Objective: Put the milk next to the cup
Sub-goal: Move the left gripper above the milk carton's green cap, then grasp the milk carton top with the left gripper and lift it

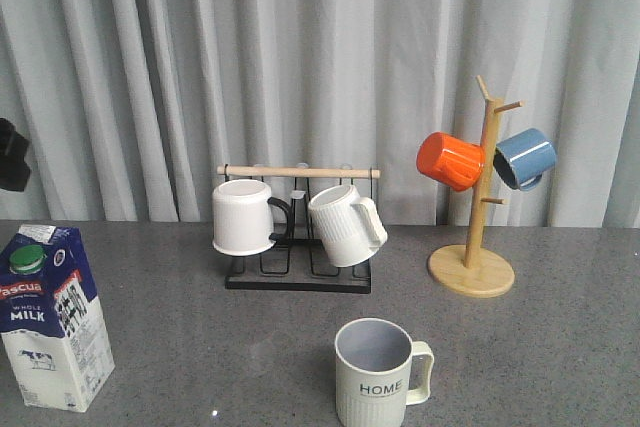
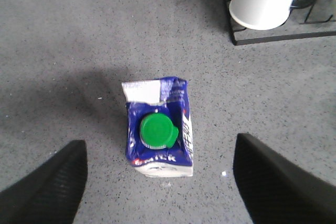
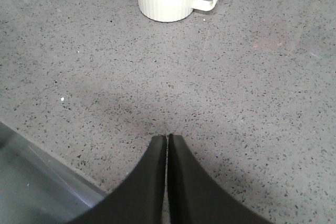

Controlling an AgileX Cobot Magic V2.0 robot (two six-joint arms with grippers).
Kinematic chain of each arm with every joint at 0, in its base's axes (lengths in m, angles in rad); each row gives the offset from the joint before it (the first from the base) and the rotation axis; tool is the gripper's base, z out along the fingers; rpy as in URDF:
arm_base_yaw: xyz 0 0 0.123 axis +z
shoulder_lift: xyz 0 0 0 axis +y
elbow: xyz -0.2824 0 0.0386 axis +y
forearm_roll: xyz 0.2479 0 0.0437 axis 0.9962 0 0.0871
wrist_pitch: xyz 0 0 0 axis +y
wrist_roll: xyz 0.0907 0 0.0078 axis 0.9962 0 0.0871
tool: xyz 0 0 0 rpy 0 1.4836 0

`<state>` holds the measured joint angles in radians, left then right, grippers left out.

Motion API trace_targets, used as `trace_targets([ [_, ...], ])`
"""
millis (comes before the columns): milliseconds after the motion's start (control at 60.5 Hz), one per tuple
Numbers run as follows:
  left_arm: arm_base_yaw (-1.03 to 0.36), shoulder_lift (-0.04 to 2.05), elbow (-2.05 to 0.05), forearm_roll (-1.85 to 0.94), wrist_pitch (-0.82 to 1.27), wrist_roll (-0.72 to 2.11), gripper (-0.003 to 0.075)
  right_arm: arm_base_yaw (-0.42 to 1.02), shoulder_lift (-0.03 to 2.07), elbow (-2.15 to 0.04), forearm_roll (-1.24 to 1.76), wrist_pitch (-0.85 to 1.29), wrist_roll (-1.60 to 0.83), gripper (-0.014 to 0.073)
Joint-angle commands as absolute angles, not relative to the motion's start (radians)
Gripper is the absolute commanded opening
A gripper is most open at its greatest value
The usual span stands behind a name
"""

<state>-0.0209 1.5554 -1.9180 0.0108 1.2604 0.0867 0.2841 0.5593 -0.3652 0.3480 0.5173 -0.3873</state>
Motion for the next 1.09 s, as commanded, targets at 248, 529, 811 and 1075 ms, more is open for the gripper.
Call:
trace_targets([
  [248,-0.022,1.642,-1.965,0.06,1.247,0.037,0.0541,0.282,0.559,-0.394,0.363,0.471,-0.391,-0.0005],
  [529,-0.022,1.681,-1.965,0.054,1.247,0.037,0.0541,0.282,0.559,-0.394,0.363,0.472,-0.391,-0.0005],
  [811,-0.022,1.729,-1.956,0.054,1.247,0.037,0.0541,0.282,0.559,-0.394,0.363,0.477,-0.391,-0.0005],
  [1075,-0.022,1.782,-1.948,0.061,1.248,0.037,0.0541,0.282,0.559,-0.394,0.363,0.484,-0.391,-0.0005],
])
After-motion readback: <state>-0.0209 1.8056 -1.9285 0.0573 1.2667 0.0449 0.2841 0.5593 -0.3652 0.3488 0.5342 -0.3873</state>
